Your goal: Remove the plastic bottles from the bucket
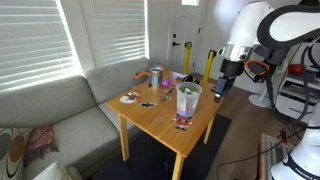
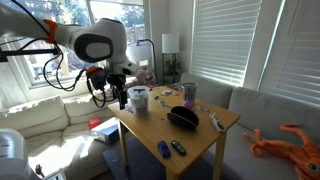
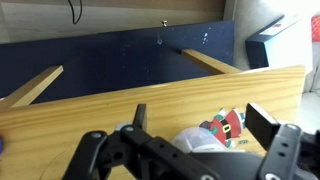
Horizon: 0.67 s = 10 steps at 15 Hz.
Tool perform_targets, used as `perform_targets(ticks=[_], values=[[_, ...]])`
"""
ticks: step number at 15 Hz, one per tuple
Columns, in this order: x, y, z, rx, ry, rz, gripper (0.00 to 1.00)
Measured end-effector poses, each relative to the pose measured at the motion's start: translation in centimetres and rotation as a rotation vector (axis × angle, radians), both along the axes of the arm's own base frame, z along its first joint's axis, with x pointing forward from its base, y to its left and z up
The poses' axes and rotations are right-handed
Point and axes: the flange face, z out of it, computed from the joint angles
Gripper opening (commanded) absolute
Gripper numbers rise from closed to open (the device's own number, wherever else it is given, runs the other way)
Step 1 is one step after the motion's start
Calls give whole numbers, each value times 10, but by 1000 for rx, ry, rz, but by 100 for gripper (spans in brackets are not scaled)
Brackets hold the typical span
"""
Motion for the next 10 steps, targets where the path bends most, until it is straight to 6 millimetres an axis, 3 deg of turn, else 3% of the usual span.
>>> perform_targets(ticks=[5, 10], values=[[3, 2, 9, -3, -25, -10, 100], [19, 11, 58, -23, -135, -122, 100]])
